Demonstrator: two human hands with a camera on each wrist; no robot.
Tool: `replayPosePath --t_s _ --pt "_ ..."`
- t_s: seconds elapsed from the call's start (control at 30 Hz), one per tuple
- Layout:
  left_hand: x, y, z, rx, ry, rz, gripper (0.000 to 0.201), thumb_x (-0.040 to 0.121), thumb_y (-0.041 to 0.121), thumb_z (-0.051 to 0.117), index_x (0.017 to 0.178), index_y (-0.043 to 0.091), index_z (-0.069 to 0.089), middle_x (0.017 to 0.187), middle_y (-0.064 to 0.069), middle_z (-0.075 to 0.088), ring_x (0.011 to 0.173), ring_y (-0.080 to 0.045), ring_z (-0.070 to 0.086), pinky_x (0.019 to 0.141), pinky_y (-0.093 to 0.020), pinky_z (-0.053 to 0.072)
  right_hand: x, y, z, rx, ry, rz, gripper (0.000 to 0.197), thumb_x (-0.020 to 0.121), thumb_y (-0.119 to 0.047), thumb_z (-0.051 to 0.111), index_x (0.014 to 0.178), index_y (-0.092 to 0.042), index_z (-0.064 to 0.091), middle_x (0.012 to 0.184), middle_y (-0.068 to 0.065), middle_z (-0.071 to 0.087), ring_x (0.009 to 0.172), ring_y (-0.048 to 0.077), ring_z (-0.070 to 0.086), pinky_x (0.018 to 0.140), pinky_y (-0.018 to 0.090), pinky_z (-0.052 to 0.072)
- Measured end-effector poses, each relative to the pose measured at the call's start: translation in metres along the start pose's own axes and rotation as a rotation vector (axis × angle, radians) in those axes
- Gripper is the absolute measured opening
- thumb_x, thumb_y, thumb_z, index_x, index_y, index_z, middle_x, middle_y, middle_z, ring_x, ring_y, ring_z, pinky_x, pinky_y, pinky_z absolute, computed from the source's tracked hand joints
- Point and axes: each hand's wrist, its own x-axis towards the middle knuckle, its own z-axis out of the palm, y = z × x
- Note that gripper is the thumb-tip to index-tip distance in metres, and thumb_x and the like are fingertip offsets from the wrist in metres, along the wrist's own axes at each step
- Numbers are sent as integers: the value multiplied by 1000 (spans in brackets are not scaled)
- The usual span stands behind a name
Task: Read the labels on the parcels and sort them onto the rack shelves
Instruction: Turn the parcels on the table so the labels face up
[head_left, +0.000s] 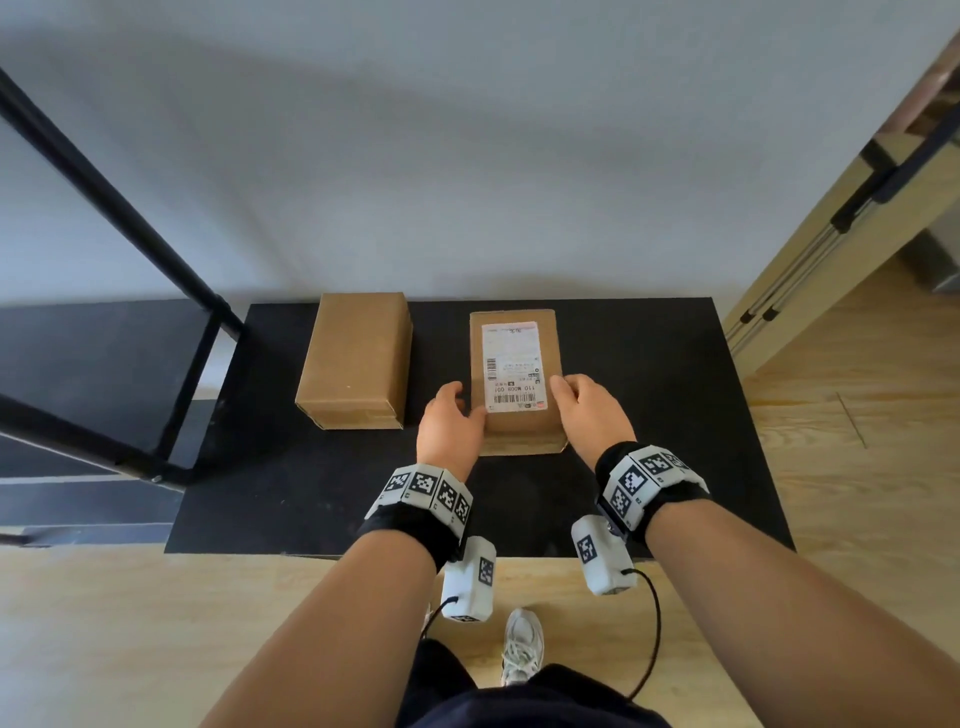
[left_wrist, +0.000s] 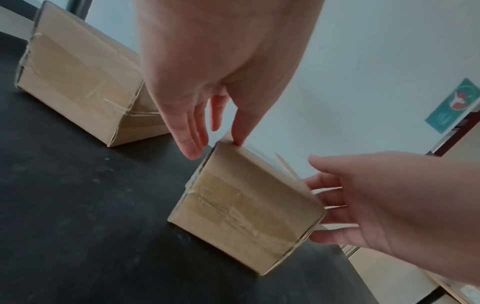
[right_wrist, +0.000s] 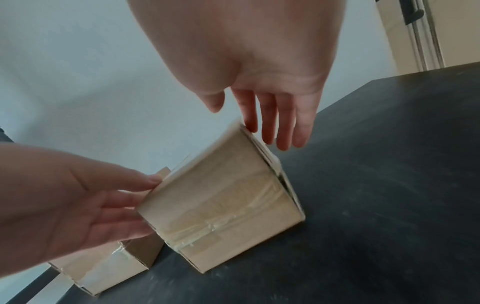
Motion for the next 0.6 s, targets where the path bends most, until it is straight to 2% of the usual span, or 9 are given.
replayPosePath --t_s 0.1,0.2,0.3,0.37,0.43,0.53,0.6 --pt "-1 0 3 1 -2 -11 54 99 22 55 149 16 39 129 -6 62 116 -23 62 91 -33 52 2 3 4 -11 -37 10 52 94 -48 54 132 -12 49 123 5 63 99 19 64 83 35 54" --pt "-3 0 2 2 5 -22 54 99 21 54 151 16 37 115 -3 62 109 -22 64 88 -33 53 5 -1 4 -76 -86 47 69 87 -47 65 142 -15 40 134 7 56 114 24 61 92 43 54" --pt "-2 3 -3 79 86 44 56 98 18 56 150 18 36 140 -8 49 125 -23 55 91 -30 47 12 -10 0 -126 -153 43 65 89 -40 65 143 -17 39 137 8 52 119 26 58 97 43 50" --pt "1 8 -9 171 166 119 53 97 16 56 147 19 39 148 -8 42 135 -25 43 102 -34 42 18 -17 -4 -184 -220 38 61 89 -34 65 144 -19 41 138 9 52 120 27 57 99 44 49" --pt "5 13 -15 284 183 203 55 95 16 55 148 18 39 152 -5 38 141 -25 33 109 -38 37 24 -24 -8 -238 -286 23 60 90 -25 62 146 -20 40 139 10 53 121 28 57 100 45 48" --pt "15 18 -17 501 60 347 63 96 18 56 154 16 31 162 -4 26 152 -24 17 122 -39 24 28 -32 -13 -334 -359 -18 61 92 -11 53 150 -22 37 137 11 55 119 30 59 98 45 50" --pt "21 20 -15 676 -46 408 66 98 20 56 156 17 25 166 -3 20 154 -24 9 125 -42 13 29 -36 -14 -406 -379 -68 57 92 -9 49 146 -26 42 133 12 57 114 30 62 95 45 53"
